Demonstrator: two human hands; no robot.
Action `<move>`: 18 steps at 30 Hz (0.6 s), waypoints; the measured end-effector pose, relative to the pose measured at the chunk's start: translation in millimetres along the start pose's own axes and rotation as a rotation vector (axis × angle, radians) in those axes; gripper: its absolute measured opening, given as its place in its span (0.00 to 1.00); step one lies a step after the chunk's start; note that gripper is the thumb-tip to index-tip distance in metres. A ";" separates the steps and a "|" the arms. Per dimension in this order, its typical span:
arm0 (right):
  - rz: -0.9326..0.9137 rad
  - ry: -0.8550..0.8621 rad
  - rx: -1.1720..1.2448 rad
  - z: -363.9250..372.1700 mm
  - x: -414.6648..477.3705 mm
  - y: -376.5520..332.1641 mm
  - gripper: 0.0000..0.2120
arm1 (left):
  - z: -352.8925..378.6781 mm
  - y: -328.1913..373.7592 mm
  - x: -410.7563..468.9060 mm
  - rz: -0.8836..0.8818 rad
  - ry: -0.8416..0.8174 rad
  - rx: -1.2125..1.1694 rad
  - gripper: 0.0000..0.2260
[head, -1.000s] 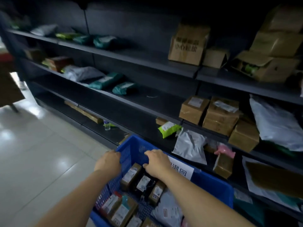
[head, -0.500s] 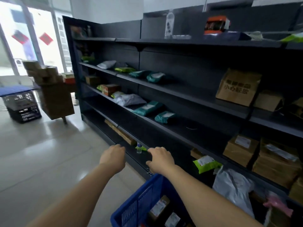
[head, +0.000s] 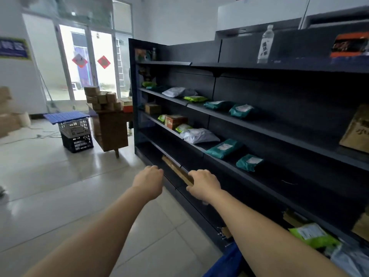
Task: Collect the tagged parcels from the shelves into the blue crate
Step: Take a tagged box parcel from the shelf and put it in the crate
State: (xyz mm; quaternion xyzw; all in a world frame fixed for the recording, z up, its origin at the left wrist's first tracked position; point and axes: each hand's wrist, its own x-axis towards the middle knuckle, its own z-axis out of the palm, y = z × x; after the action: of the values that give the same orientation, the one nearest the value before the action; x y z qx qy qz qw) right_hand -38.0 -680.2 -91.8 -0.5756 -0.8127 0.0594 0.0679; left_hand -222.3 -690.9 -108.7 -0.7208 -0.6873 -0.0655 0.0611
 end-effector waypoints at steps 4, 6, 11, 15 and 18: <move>-0.042 0.016 -0.018 -2.2 54.6 -22.5 0.22 | -4.3 -42.1 35.2 -0.037 0.022 0.025 0.09; -0.062 0.021 -0.025 -1.9 86.0 -29.9 0.23 | -2.6 -60.4 57.9 -0.042 0.028 0.036 0.09; -0.109 0.033 -0.033 -3.5 172.8 -43.8 0.25 | 3.8 -103.8 121.0 -0.084 0.055 0.064 0.10; -0.146 0.037 -0.061 -6.7 241.5 -57.0 0.24 | 2.3 -139.9 168.5 -0.120 0.077 0.107 0.11; -0.172 0.036 -0.088 -6.1 289.4 -67.7 0.23 | 5.2 -168.3 199.6 -0.168 0.063 0.109 0.11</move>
State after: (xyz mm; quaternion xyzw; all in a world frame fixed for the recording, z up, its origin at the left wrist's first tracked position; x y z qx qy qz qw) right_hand -194.6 -429.4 -61.8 -0.5071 -0.8596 0.0073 0.0621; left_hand -381.1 -485.7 -78.5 -0.6539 -0.7456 -0.0557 0.1163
